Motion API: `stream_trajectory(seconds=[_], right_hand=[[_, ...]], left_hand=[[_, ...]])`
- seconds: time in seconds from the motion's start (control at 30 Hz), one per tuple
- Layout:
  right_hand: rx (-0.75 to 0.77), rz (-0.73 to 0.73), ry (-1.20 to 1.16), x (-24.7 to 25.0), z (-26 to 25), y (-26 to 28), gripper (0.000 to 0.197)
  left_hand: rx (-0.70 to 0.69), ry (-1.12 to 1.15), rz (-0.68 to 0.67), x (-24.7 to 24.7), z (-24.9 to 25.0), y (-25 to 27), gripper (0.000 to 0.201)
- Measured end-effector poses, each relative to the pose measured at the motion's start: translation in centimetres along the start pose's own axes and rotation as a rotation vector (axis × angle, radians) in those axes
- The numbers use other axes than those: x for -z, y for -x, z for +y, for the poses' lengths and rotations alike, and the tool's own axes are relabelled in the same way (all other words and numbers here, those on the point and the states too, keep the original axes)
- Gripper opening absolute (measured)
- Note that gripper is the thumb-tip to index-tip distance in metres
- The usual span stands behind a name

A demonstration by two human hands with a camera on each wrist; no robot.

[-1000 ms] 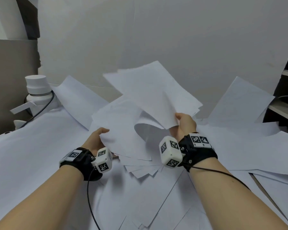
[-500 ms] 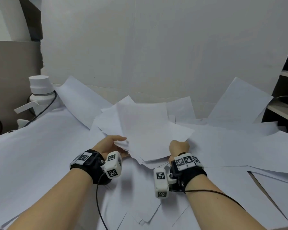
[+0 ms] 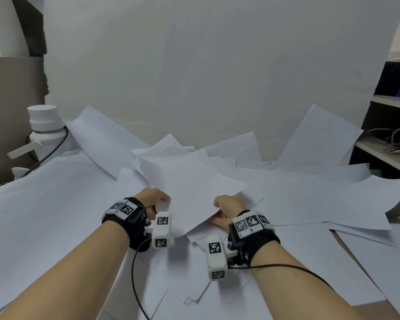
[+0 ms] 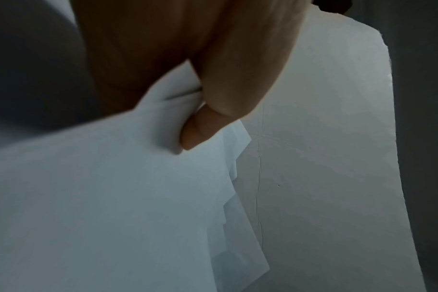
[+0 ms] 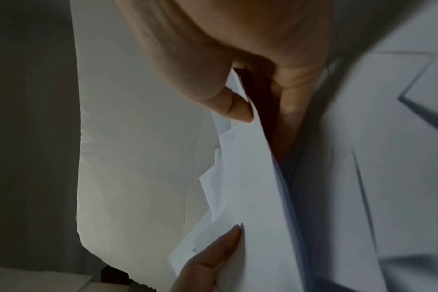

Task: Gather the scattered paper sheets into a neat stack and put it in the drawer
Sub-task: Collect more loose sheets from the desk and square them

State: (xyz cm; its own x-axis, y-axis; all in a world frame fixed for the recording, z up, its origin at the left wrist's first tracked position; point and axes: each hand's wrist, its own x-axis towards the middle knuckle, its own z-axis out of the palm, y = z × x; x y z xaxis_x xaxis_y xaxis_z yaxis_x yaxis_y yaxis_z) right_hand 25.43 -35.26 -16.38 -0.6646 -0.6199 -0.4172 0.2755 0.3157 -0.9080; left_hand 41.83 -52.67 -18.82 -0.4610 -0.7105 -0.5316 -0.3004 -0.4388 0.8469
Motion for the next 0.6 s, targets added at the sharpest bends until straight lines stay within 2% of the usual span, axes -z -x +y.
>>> stream_trajectory(seconds=[0.03,0.07,0.17,0.3,0.37,0.43,0.5,0.57,0.6], right_hand=[[-0.007,-0.005,0.002,0.2,-0.3,0.2,0.028],[0.003,0.003,0.014,0.7,-0.3,-0.2,0.025],[-0.003,0.133,-0.017,1.9,-1.0,-0.4,0.018],[0.035,0.319,0.117,4.2,-1.4,-2.1,0.050],[0.017,0.393,0.211,5.4,-1.8,-2.1,0.059],[0.030,0.397,0.268,6.4,-2.1,-2.4,0.069],[0.055,0.338,0.281,6.8,-2.6,-2.4,0.079],[0.105,0.264,0.243,6.9,-2.9,-2.3,0.063],[0.118,0.219,0.223,6.9,-3.0,-2.4,0.057]], left_hand=[[-0.031,0.008,0.017,0.3,-0.3,-1.0,0.059],[-0.056,0.027,0.021,0.2,-0.4,-0.9,0.049],[-0.145,0.052,0.043,-0.3,0.2,3.1,0.025],[-0.273,0.048,0.050,1.7,-0.4,3.5,0.022],[-0.320,0.058,0.033,2.6,-0.7,4.1,0.021],[-0.358,0.080,0.007,3.5,-0.7,4.6,0.027],[-0.375,0.098,-0.012,4.3,-0.8,4.8,0.043],[-0.379,0.121,-0.016,5.0,-0.9,4.6,0.050],[-0.381,0.138,-0.020,5.2,-0.9,4.7,0.046]])
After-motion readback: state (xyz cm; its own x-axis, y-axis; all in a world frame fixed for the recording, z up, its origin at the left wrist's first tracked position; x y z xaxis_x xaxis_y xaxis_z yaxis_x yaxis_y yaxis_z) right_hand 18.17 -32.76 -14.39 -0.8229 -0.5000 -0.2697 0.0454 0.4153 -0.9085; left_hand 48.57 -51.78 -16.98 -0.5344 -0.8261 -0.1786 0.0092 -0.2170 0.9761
